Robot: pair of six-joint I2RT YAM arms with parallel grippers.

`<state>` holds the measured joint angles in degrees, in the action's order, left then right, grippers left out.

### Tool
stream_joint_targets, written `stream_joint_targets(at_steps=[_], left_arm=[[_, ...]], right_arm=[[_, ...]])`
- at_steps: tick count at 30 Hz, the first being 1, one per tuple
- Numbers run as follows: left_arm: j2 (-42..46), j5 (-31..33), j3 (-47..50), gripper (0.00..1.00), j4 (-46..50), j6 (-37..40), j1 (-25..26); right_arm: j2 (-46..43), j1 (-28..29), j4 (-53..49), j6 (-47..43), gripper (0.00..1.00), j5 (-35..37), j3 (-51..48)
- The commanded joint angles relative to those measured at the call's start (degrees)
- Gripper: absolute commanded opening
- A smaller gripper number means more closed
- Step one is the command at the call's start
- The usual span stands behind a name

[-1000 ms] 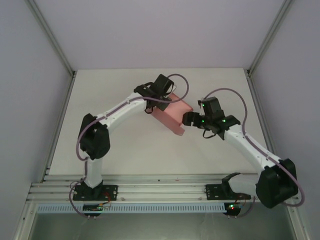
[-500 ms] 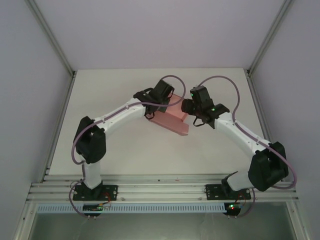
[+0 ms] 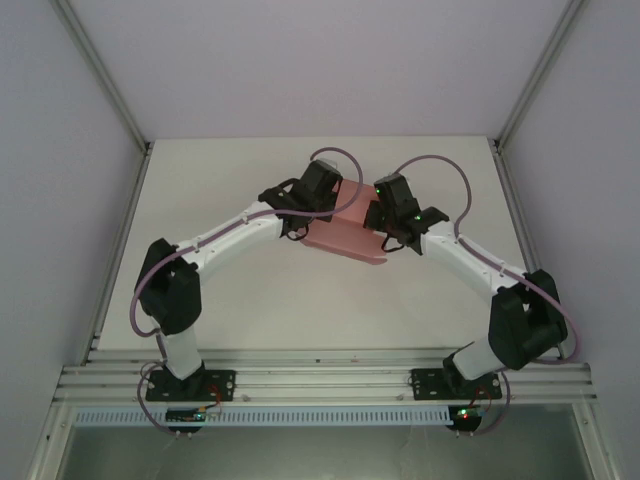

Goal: Assemble paper box

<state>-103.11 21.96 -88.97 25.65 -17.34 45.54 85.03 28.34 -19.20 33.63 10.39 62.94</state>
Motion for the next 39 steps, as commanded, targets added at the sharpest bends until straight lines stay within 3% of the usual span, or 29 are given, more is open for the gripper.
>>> stream_joint_targets(at_steps=[1, 4, 7, 14, 21, 28, 32, 35, 39], left_arm=[[3.38, -2.57, 0.16, 0.08, -2.2, -1.37, 0.23], [3.95, -3.35, -0.11, 0.31, -1.35, -1.42, 0.19], [4.47, -4.07, -0.67, 0.39, -0.38, -1.82, 0.15], [6.41, -6.96, 1.01, 0.39, 1.31, -2.85, -1.67], [8.5, -21.92, 6.72, 0.38, -2.1, -2.9, -5.61], [7.86, -22.13, 7.68, 0.31, -4.8, -3.63, -7.57], [7.77, -15.99, 7.67, 0.22, -5.45, -3.57, -7.6], [7.81, -13.61, 7.56, 0.32, -4.91, -2.73, -7.58], [7.99, -17.16, 7.43, 0.36, -5.5, -1.51, -7.62]], right_arm=[[0.66, 0.58, -0.65, -1.46, 0.0, 3.87, 2.68], [0.48, 1.95, -4.32, -1.89, 0.0, 7.0, 4.35], [0.48, 2.51, -7.64, -1.71, 0.0, 7.95, 4.86], [-1.36, 2.23, -8.69, -1.39, 0.0, 3.63, 4.89], [-2.11, 1.27, -5.39, -2.02, 0.0, -1.65, 4.28], [-2.36, 1.28, -1.85, -4.9, 0.0, -6.75, 3.61], [-2.48, 1.55, -3.12, -6.42, 0.0, -5.03, 3.89], [-2.59, 1.63, -4.91, -6.92, 0.0, -4.42, 4.03], [-2.5, 1.63, -7.49, -7.34, 0.0, -3.71, 4.3]])
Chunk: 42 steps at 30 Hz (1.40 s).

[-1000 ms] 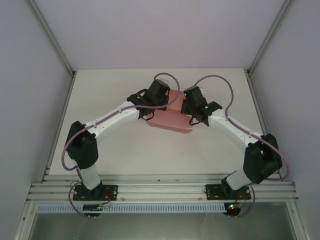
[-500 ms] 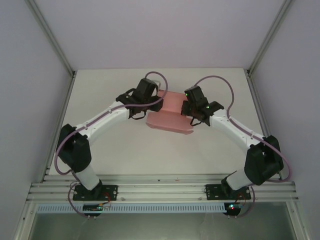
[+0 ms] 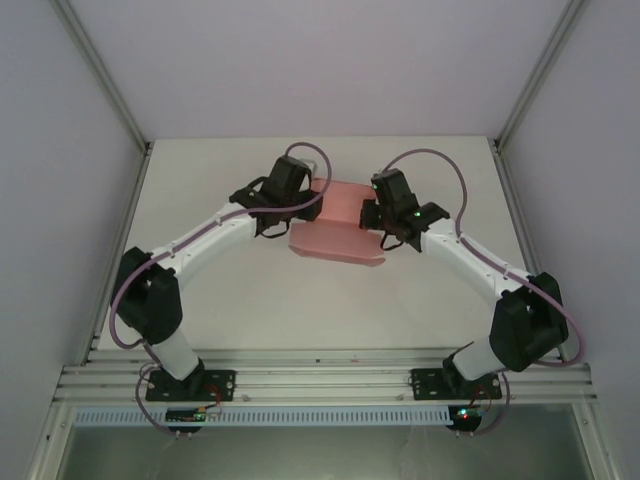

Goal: Assemble paper box

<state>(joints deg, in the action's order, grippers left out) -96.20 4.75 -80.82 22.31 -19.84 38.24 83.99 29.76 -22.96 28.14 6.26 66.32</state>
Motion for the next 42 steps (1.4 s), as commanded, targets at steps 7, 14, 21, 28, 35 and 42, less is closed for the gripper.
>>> stream_joint_targets(at_steps=[7, 14, 21, 28, 35, 42], left_arm=[[2.84, 0.12, -1.01, 0.37, -0.52, 0.75, -0.4], [2.15, -6.27, -0.34, 0.37, 1.8, 0.54, -0.4], [4.03, -10.53, 0.91, 0.48, 1.57, 0.4, -0.37], [6.96, -14.01, 2.5, 0.64, -0.69, -0.07, -0.61], [9.54, -11.42, 4.22, 0.56, 1.07, -0.33, -2.24], [7.76, -15.26, 4.53, 0.48, 1.36, 0.49, -3.78]], right_arm=[[-1.46, -0.14, -4.74, -1.94, 0.0, 0.42, 1.06], [-1.04, -0.26, -3.3, -1.77, 0.0, -0.42, 1.52], [-0.14, -0.14, -4.72, -2.47, 0.0, 0.52, 3.04], [-0.05, -0.14, -4.37, -3.01, 0.0, -0.96, 2.49], [-0.4, -0.1, -4.56, -3.58, 0.0, -1.34, 2.41], [-0.31, -0.23, -2.76, -3.97, 0.0, -4.01, 2.41]])
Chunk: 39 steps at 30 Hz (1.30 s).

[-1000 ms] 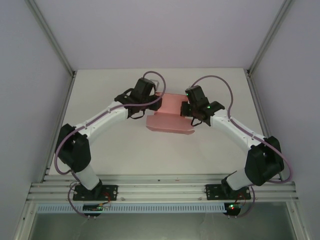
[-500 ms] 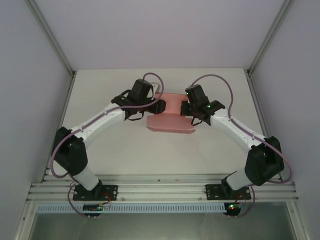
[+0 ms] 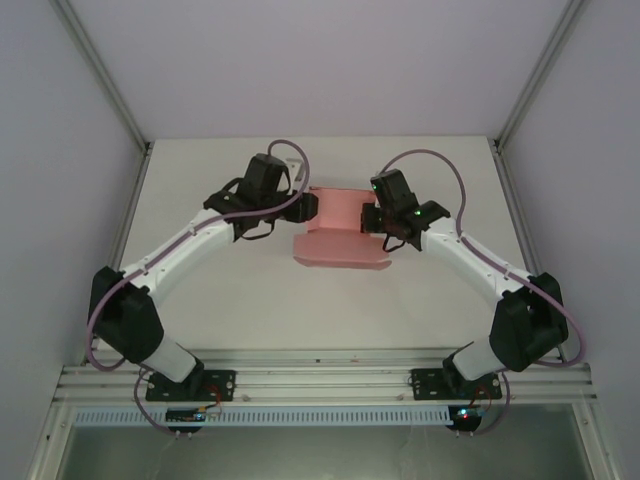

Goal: Assemble paper box

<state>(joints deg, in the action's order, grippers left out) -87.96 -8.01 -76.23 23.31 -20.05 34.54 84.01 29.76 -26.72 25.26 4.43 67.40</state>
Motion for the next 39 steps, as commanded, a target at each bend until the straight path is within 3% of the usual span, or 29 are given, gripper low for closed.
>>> stream_joint_targets(at_steps=[1, 3, 7, 9, 13, 17, 22, 28, 30, 35, 39], left_arm=[[-1.04, -3.23, -0.24, 0.43, 0.17, 0.64, -0.12], [-2.35, -2.86, -1.17, 0.29, 0.97, 0.44, -0.22], [-4.42, 0.32, -2.01, 0.15, 2.22, 1.47, -0.31], [-5.19, 1.64, -2.27, 0.0, 2.35, 1.33, -0.24], [-5.29, 8.73, -1.44, 0.0, 0.54, 2.18, 0.7], [-6.69, 24.71, -1.65, 0.0, -0.49, 2.6, 3.49], [-14.59, 44.32, -9.52, 0.0, 10.31, 0.36, 5.86], [-21.57, 59.14, -15.7, 0.0, 22.02, -5.86, 6.06], [-23.65, 59.97, -18.15, 0.0, 25.28, -6.46, 6.21], [-24.14, 52.2, -18.95, 0.0, 20.54, -4.78, 6.73], [-27.89, 58.27, -25.86, 0.0, 24.72, -10.07, 8.11]], right_arm=[[-0.34, -0.23, 1.38, -1.13, 0.0, -2.51, 1.26], [-0.37, -0.23, 1.76, -1.09, 0.0, -2.96, 1.33], [-0.51, -0.36, 1.72, -1.52, 0.0, -2.93, 1.42], [-0.67, -0.53, 1.76, -1.77, 0.0, -3.33, 1.41], [-1.3, -0.49, 2.47, -2.24, 0.0, -2.67, 1.25], [-1.64, 0.18, 3.01, -3.37, 0.0, -0.12, 1.25], [-3.25, 1.94, 0.29, -2.65, 0.0, 4.73, 1.82], [-6.31, 2.73, -1.1, -1.95, 0.0, 6.64, 1.36], [-6.9, 2.85, -0.71, -1.95, 0.0, 6.4, 1.25], [-7.0, 2.78, 1.93, -1.61, 0.0, 2.28, -1.58], [-6.67, 3.0, 4.47, 0.36, 0.0, -0.98, -2.12]])
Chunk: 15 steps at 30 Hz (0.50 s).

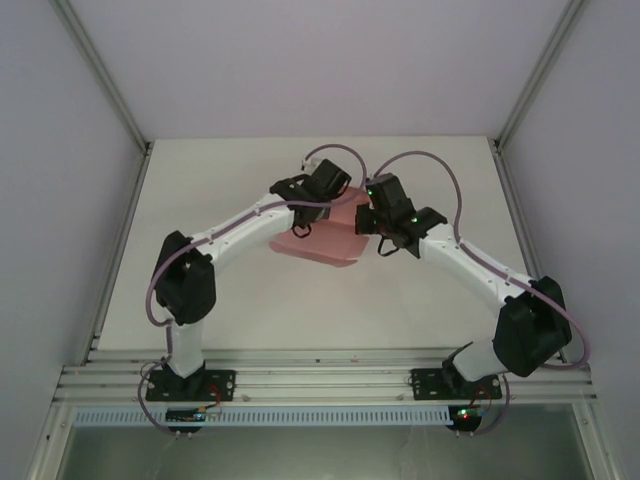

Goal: Assemble paper box

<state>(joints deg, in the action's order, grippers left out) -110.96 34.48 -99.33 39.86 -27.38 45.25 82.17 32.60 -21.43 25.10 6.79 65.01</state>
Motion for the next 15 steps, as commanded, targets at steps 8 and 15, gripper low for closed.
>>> stream_joint_targets(at_steps=[8, 15], left_arm=[[-15.92, 35.1, -15.51, 0.0, 23.5, -7.08, -0.76], [-6.17, 19.95, 0.17, 0.0, 1.72, 6.67, -2.18]], right_arm=[[-5.86, 0.86, -2.2, 1.47, 0.0, -2.48, 0.37], [-6.94, 0.54, -3.01, 1.8, 0.0, -4.19, -1.09]])
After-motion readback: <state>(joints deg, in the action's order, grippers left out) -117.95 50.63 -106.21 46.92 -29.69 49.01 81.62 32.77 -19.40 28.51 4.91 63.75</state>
